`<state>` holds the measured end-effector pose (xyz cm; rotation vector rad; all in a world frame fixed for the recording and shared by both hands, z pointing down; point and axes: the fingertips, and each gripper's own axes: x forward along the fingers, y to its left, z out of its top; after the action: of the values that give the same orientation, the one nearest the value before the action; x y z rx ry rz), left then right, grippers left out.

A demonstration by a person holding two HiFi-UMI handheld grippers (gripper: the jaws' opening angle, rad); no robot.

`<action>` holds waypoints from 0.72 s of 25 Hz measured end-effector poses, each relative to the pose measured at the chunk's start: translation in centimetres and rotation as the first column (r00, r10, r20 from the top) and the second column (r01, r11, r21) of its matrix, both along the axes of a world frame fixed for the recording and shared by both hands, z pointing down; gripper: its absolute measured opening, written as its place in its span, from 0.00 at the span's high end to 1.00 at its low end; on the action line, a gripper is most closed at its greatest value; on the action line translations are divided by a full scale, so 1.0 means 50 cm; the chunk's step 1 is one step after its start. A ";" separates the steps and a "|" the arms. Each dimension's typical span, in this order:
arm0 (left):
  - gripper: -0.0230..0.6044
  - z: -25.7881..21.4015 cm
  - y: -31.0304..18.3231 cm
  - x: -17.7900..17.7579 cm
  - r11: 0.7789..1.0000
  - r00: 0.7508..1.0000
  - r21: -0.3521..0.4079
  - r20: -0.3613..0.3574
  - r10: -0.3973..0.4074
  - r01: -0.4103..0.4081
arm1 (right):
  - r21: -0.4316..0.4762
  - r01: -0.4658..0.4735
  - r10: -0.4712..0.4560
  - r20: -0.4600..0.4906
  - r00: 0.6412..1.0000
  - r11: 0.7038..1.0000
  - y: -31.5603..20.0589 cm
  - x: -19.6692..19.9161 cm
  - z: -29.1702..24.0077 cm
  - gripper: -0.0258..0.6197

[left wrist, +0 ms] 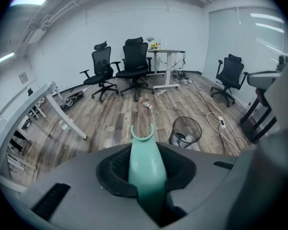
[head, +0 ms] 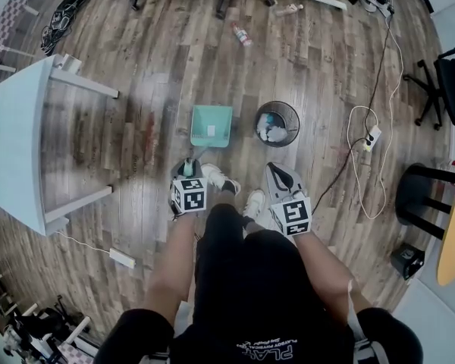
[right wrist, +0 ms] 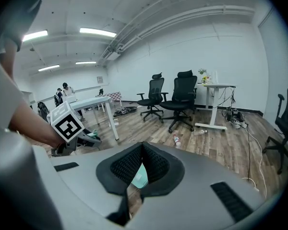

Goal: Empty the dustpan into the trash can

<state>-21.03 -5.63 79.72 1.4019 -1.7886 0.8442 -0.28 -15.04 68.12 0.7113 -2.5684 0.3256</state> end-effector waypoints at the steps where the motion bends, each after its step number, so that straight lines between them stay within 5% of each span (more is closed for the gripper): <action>1: 0.81 0.006 -0.004 -0.003 1.000 1.000 -0.002 -0.006 -0.004 0.004 | -0.002 -0.002 0.002 0.005 1.000 1.000 -0.007 -0.007 0.002 0.93; 18: 0.80 0.059 -0.053 -0.024 0.998 1.000 -0.064 -0.014 0.003 -0.004 | -0.034 -0.032 0.031 -0.026 0.999 0.999 -0.042 -0.010 0.036 0.93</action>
<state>-22.22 -8.28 82.65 1.3670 -1.7335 0.8839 -0.76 -17.13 69.92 0.7388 -2.5238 0.3683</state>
